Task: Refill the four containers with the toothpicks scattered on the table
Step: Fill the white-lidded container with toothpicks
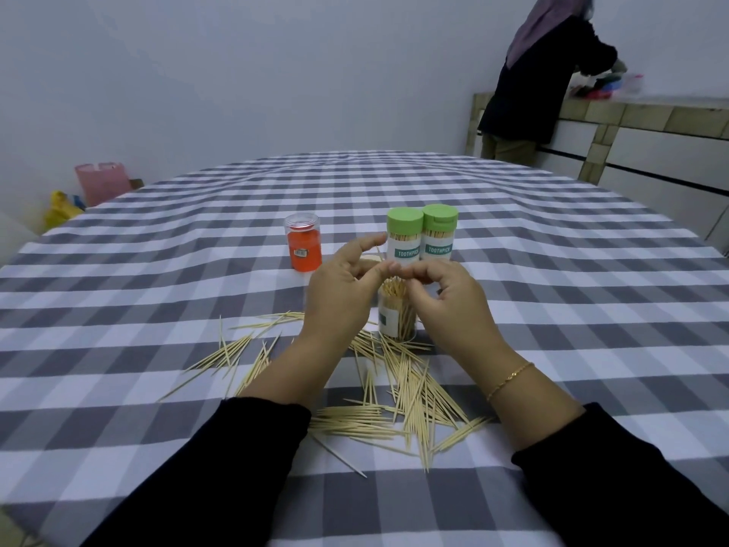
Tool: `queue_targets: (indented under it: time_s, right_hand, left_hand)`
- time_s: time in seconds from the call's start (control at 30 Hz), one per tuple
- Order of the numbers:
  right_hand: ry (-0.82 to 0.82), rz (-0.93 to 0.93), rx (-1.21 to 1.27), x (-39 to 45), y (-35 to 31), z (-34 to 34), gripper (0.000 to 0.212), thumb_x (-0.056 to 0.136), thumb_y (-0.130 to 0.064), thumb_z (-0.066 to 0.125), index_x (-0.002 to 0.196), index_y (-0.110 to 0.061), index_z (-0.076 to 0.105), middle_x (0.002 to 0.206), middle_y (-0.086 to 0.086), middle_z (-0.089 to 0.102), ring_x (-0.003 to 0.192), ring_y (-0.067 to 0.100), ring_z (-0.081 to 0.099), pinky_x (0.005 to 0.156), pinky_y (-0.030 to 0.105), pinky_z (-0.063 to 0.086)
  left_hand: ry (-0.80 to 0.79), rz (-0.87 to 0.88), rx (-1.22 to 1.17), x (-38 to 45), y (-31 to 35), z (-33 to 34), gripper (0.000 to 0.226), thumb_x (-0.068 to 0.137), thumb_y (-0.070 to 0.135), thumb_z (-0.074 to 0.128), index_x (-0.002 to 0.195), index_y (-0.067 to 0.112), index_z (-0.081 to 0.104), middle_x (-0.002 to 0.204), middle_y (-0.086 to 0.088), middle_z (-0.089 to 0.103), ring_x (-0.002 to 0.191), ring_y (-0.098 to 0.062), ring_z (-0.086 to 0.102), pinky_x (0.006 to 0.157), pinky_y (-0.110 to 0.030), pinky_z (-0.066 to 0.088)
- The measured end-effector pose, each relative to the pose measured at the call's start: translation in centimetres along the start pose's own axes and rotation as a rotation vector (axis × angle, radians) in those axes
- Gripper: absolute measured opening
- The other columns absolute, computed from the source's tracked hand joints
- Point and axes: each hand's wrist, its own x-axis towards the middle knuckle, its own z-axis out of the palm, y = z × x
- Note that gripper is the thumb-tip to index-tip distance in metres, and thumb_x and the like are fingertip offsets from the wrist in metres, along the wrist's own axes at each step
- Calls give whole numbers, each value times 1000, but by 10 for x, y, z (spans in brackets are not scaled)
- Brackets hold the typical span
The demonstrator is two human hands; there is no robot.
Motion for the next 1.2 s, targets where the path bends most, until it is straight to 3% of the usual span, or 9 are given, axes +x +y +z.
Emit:
queue_targets:
  time_s: [0.1, 0.2, 0.27, 0.43, 0.53, 0.63, 0.8, 1.07, 1.2]
  right_hand:
    - [28, 19, 1, 1, -2, -2, 21, 89, -7, 56, 98, -20, 71, 95, -9, 61, 100, 12, 52, 85, 21, 43]
    - [37, 77, 44, 3, -3, -4, 21, 90, -8, 54, 94, -22, 69, 94, -10, 59, 102, 12, 53, 87, 28, 46]
    - [14, 150, 75, 5, -4, -6, 21, 92, -10, 51, 95, -24, 66, 101, -5, 59, 101, 12, 55, 86, 28, 49]
    - [-138, 340, 119, 10, -8, -15, 34, 96, -8, 41, 123, -16, 59, 106, -8, 58, 95, 6, 54, 71, 5, 40]
    - [-165, 409, 31, 13, -3, -18, 40, 95, -4, 38, 129, -12, 56, 122, -1, 58, 115, 15, 51, 88, 16, 39]
    - [-310, 514, -270, 16, 9, -21, 41, 94, -7, 38, 131, -11, 55, 138, 7, 51, 126, 24, 46, 100, 29, 38]
    - [-475, 521, -515, 13, 16, -17, 32, 90, -16, 47, 116, -20, 66, 124, 9, 59, 115, 28, 51, 95, 36, 47]
    - [-521, 428, -439, 9, 6, -17, 23, 91, -14, 54, 100, -20, 74, 94, 1, 70, 75, 11, 57, 59, 19, 43]
    - [-571, 424, -365, 7, 3, -17, 19, 89, -31, 60, 92, -18, 73, 88, 1, 70, 76, 12, 61, 65, 26, 50]
  left_hand:
    - [-66, 40, 105, 3, -3, 0, 28, 91, 26, 64, 118, 23, 68, 97, 7, 73, 88, 3, 63, 74, -8, 49]
    - [-142, 89, 288, 9, -14, 1, 26, 93, 36, 60, 109, 22, 74, 101, 4, 70, 100, -16, 61, 82, -40, 55]
    - [-180, 72, 325, 10, -15, 0, 28, 94, 40, 56, 107, 22, 75, 99, 7, 65, 102, -18, 56, 83, -46, 52]
    - [-229, -21, 296, 10, -6, -6, 34, 101, 30, 43, 132, 28, 58, 118, 10, 50, 114, -5, 41, 87, -15, 36]
    - [-370, -53, 338, 10, -9, -10, 56, 88, 56, 51, 140, 33, 48, 140, 13, 44, 131, -8, 35, 108, -35, 34]
    - [-477, -45, 432, 7, -11, -9, 76, 77, 64, 64, 143, 34, 43, 151, 11, 38, 138, -11, 33, 111, -39, 33]
    - [-428, -54, 349, 5, -10, -8, 77, 81, 41, 72, 147, 38, 33, 140, 9, 53, 119, -8, 54, 96, -32, 50]
    - [-263, -39, 393, 7, -9, -13, 72, 79, 37, 76, 143, 24, 45, 141, 4, 53, 112, 2, 42, 89, -19, 37]
    - [-210, -34, 384, 8, -9, -14, 70, 79, 39, 75, 142, 22, 47, 139, 3, 55, 110, 1, 44, 88, -18, 37]
